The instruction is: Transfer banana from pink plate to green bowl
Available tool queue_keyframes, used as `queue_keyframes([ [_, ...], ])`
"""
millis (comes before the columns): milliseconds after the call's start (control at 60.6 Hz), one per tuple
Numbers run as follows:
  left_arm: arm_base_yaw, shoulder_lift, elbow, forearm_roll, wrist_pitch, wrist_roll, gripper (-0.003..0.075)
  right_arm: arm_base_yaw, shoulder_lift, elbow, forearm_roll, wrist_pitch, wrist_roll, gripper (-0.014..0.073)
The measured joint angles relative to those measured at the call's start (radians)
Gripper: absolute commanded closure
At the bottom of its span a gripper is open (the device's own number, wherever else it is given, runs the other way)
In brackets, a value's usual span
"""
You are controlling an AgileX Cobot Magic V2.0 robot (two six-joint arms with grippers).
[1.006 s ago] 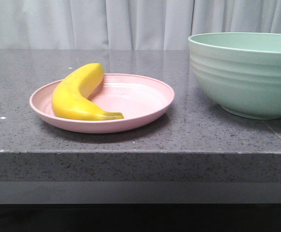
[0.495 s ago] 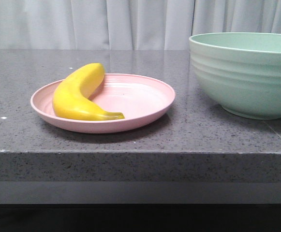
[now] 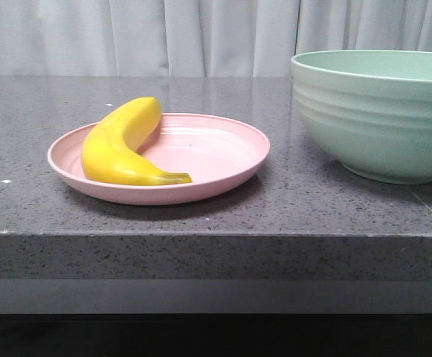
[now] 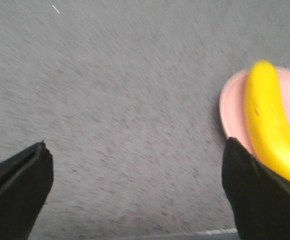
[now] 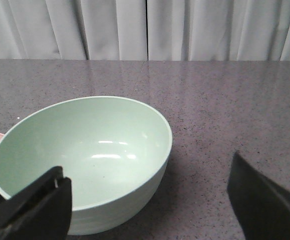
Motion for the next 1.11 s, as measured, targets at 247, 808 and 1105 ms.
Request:
queue_keyframes([
  [247,-0.219,0.329,-0.206,-0.008,0.060,-0.019,0.0051,0.000,0.000,0.000,0.000,0.004,0.000,-0.0050],
  [808,-0.428,0.772,-0.461,-0.012,0.092,-0.091,0.0051,0.000,0.000,0.000,0.000,0.009,0.000,-0.0050],
  [1105,-0.443,0.832,-0.466,-0.012,0.091,-0.092,0.0088,0.000,0.000,0.000,0.000,0.009,0.000,-0.0050],
])
